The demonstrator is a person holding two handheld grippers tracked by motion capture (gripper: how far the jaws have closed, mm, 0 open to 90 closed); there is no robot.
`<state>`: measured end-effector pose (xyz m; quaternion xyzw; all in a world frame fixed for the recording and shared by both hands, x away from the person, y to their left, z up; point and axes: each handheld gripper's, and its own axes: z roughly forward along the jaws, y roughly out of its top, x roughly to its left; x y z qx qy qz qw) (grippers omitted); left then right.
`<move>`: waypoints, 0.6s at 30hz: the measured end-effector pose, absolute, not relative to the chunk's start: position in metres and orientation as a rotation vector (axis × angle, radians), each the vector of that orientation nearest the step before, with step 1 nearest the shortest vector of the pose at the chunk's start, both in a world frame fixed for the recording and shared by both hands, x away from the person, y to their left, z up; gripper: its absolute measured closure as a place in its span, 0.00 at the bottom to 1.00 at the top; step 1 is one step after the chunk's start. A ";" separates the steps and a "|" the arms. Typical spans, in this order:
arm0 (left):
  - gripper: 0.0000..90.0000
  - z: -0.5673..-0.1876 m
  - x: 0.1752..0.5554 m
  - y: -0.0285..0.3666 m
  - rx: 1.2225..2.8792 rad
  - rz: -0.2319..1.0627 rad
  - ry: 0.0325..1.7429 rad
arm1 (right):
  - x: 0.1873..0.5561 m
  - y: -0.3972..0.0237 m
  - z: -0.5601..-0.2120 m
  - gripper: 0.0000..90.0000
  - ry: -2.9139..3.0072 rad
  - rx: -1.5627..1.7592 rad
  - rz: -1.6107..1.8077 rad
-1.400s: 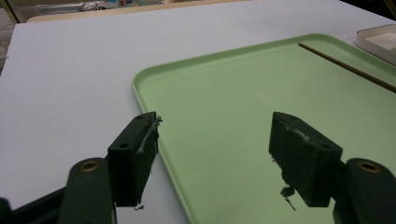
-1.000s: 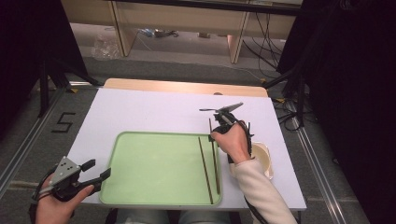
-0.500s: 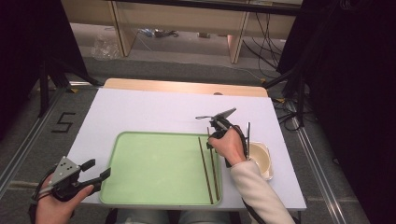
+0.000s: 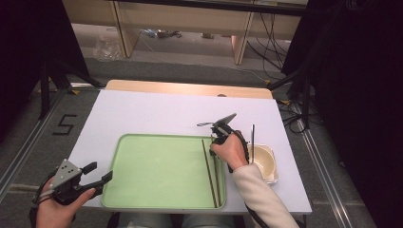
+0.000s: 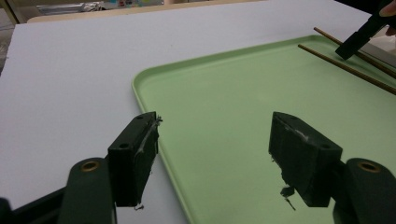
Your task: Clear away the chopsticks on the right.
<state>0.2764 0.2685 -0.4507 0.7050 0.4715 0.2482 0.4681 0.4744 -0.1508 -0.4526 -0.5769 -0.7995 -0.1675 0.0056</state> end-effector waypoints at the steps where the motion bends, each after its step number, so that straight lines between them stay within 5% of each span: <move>1: 0.36 -0.451 0.276 0.268 1.728 0.606 1.156 | 0.475 -0.151 -0.454 0.90 -2.528 -1.788 -0.525; 18: 0.36 -0.451 0.276 0.269 1.729 0.612 1.157 | 0.468 -0.159 -0.410 0.58 -2.554 -1.774 -0.731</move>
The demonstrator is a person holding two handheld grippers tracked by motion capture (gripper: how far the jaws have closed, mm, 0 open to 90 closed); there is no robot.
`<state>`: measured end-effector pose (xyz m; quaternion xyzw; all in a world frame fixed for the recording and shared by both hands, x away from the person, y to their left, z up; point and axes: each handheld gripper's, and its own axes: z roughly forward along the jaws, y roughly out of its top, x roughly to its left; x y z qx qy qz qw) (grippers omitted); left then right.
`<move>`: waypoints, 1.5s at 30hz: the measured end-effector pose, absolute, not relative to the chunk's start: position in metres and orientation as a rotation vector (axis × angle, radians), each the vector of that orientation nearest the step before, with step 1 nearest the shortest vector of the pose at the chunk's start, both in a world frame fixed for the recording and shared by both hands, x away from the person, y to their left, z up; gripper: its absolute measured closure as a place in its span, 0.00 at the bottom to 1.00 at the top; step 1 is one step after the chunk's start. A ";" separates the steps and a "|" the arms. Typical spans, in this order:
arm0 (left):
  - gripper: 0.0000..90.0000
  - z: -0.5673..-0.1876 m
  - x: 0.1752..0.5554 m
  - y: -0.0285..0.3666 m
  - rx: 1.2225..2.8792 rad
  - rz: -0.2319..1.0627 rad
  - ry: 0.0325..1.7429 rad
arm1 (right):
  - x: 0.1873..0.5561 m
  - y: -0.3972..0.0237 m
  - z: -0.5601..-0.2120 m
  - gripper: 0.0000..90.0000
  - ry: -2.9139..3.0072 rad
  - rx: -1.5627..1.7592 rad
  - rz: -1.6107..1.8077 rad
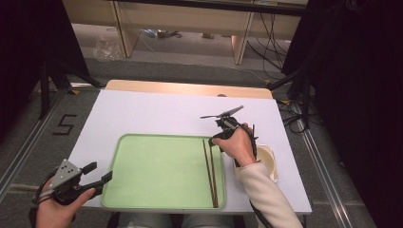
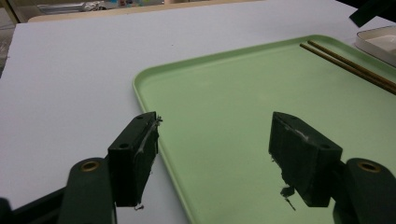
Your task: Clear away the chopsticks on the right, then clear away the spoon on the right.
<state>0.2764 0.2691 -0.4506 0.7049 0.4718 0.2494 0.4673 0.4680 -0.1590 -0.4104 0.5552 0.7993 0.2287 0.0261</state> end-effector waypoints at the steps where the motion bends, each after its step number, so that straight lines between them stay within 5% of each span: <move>1: 0.36 -0.451 0.276 0.269 1.726 0.611 1.156 | 0.467 -0.161 -0.406 0.55 2.471 1.713 0.727; 4: 0.36 -0.451 0.276 0.269 1.728 0.613 1.157 | 0.465 -0.166 -0.400 0.47 2.480 1.630 0.783; 24: 0.36 -0.450 0.277 0.268 1.723 0.611 1.164 | 0.430 -0.209 -0.384 0.39 2.361 1.642 0.917; 36: 0.36 -0.450 0.275 0.269 1.723 0.617 1.167 | 0.429 -0.227 -0.378 0.48 2.338 1.731 0.850; 45: 0.36 -0.450 0.274 0.270 1.718 0.613 1.162 | 0.427 -0.243 -0.372 0.67 2.359 1.767 0.731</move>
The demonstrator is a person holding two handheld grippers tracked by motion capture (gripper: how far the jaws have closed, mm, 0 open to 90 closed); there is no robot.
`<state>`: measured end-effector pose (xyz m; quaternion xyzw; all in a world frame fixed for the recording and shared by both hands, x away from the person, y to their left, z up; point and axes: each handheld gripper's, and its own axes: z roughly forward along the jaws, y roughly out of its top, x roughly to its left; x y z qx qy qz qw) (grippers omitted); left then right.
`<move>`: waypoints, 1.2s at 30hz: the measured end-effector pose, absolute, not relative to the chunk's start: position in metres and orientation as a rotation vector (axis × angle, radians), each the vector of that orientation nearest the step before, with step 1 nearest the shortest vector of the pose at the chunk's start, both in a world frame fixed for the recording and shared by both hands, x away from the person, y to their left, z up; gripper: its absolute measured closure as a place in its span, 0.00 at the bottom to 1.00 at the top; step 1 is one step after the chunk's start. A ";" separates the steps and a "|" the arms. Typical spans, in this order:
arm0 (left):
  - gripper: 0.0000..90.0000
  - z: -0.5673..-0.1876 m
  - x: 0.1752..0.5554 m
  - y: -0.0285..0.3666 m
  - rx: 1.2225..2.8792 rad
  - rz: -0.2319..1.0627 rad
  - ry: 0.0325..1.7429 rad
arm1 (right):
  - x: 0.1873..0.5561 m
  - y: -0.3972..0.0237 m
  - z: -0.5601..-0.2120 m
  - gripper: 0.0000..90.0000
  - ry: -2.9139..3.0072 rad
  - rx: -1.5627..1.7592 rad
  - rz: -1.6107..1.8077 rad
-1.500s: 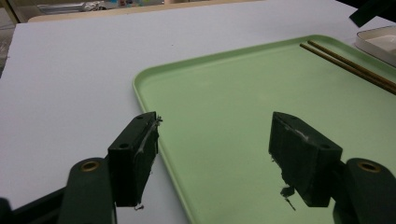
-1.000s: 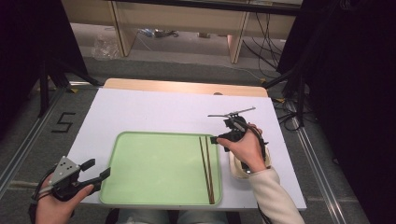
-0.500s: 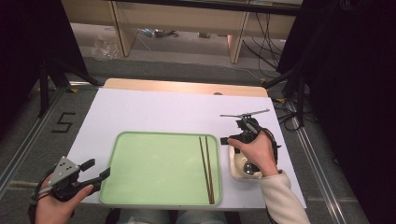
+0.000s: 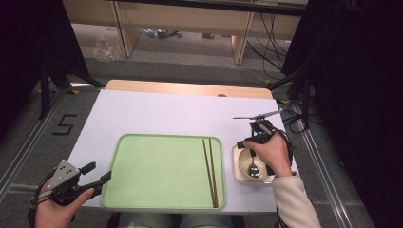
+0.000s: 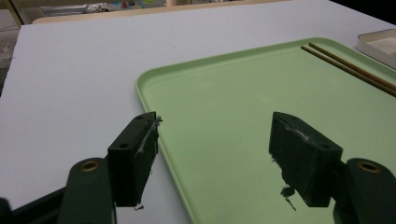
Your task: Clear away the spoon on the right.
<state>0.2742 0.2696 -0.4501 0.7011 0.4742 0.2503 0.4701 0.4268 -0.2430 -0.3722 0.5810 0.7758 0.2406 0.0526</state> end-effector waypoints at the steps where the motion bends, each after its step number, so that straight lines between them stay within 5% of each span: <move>1: 0.36 -0.450 0.274 0.269 1.720 0.615 1.160 | 0.426 -0.244 -0.370 0.69 2.337 1.834 0.718; 16: 0.36 -0.451 0.275 0.270 1.726 0.613 1.165 | 0.444 -0.279 -0.378 0.83 2.210 1.728 0.755; 36: 0.36 -0.451 0.275 0.269 1.730 0.615 1.162 | 0.454 -0.274 -0.394 0.96 2.221 1.735 0.762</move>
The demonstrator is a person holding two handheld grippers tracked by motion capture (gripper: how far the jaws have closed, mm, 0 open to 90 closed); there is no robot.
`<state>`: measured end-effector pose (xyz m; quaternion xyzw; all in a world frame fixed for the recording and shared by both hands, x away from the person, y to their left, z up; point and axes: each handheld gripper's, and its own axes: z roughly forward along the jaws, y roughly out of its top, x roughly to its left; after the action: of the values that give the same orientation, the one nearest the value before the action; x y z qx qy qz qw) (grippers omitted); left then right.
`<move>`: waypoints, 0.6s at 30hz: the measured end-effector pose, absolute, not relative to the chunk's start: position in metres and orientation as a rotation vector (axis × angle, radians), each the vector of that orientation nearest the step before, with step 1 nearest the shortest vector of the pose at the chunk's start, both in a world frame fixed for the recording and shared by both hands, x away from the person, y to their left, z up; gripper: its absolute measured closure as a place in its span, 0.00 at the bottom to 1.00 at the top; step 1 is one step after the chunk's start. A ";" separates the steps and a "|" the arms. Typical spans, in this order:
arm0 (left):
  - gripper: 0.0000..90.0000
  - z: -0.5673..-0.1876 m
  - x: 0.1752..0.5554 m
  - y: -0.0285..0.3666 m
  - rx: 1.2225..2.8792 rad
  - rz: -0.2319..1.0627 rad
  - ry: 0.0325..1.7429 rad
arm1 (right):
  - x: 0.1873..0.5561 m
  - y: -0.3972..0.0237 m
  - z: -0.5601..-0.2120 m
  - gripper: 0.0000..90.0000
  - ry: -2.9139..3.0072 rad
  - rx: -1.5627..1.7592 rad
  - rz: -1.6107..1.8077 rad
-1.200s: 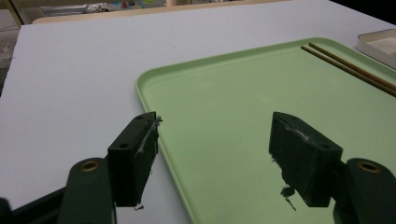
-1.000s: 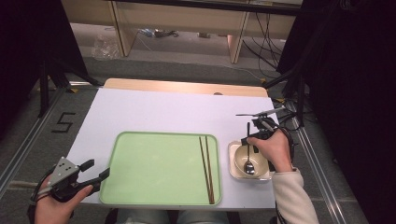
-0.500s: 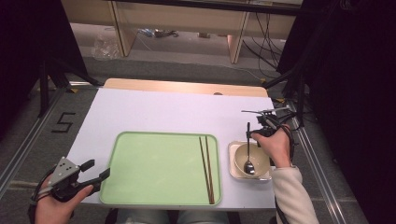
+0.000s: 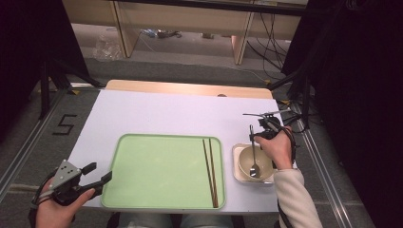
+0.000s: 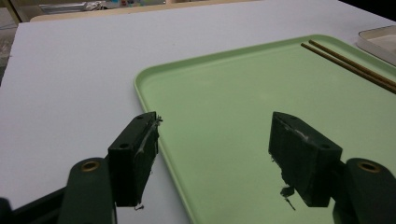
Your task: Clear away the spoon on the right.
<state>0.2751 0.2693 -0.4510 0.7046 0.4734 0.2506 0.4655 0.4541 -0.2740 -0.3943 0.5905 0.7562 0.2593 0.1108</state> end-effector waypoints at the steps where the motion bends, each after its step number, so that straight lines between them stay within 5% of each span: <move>1: 0.36 -0.451 0.275 0.269 1.729 0.615 1.163 | 0.454 -0.273 -0.395 0.96 2.224 1.741 0.759; 18: 0.36 -0.451 0.275 0.269 1.731 0.617 1.164 | 0.451 -0.276 -0.384 1.00 2.250 1.704 0.737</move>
<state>0.2748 0.2694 -0.4508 0.7045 0.4739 0.2514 0.4646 0.4511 -0.2764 -0.3844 0.5804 0.7666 0.2509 0.1122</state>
